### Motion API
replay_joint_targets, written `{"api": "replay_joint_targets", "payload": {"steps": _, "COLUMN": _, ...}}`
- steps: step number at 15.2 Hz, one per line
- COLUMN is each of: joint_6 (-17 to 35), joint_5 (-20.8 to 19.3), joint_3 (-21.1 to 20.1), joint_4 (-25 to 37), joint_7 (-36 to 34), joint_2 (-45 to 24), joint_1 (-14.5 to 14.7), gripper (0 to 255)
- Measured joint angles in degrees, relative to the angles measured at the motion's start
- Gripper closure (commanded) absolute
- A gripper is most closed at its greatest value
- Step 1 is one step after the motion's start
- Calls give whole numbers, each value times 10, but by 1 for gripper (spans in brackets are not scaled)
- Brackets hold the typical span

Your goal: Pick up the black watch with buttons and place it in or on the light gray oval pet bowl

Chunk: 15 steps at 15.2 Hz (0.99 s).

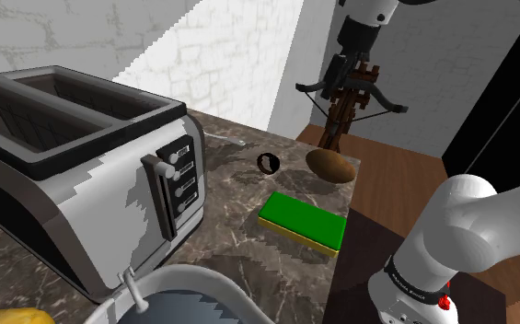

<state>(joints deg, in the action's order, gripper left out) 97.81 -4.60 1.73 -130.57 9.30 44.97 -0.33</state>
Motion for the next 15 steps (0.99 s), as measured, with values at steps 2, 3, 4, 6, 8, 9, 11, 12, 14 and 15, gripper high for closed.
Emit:
{"api": "replay_joint_targets", "payload": {"steps": 2, "joint_6": 1, "joint_5": 2, "joint_3": -8, "joint_4": -2, "joint_7": -7, "joint_2": -1, "joint_1": 2, "gripper": 0}}
{"api": "replay_joint_targets", "payload": {"steps": 3, "joint_6": -1, "joint_5": 4, "joint_3": -19, "joint_4": -6, "joint_7": -17, "joint_2": 1, "joint_1": 4, "gripper": 0}}
{"api": "replay_joint_targets", "payload": {"steps": 4, "joint_6": 0, "joint_5": 6, "joint_3": -33, "joint_4": -10, "joint_7": -30, "joint_2": -1, "joint_1": 6, "gripper": 0}}
{"api": "replay_joint_targets", "payload": {"steps": 6, "joint_6": 4, "joint_5": 12, "joint_3": -61, "joint_4": -16, "joint_7": -58, "joint_2": -9, "joint_1": 12, "gripper": 0}}
{"api": "replay_joint_targets", "payload": {"steps": 8, "joint_6": 4, "joint_5": 17, "joint_3": -91, "joint_4": -17, "joint_7": -86, "joint_2": -19, "joint_1": 18, "gripper": 0}}
{"api": "replay_joint_targets", "payload": {"steps": 9, "joint_6": 1, "joint_5": 21, "joint_3": -107, "joint_4": -13, "joint_7": -101, "joint_2": -26, "joint_1": 21, "gripper": 0}}
{"api": "replay_joint_targets", "payload": {"steps": 11, "joint_6": 1, "joint_5": 25, "joint_3": -136, "joint_4": -8, "joint_7": -129, "joint_2": -42, "joint_1": 26, "gripper": 0}}
{"api": "replay_joint_targets", "payload": {"steps": 12, "joint_6": 1, "joint_5": 28, "joint_3": -151, "joint_4": -10, "joint_7": -144, "joint_2": -46, "joint_1": 29, "gripper": 0}}
{"api": "replay_joint_targets", "payload": {"steps": 14, "joint_6": 3, "joint_5": 32, "joint_3": -181, "joint_4": -4, "joint_7": -172, "joint_2": -67, "joint_1": 33, "gripper": 0}}
{"api": "replay_joint_targets", "payload": {"steps": 15, "joint_6": 3, "joint_5": 37, "joint_3": -199, "joint_4": -5, "joint_7": -191, "joint_2": -73, "joint_1": 37, "gripper": 0}}
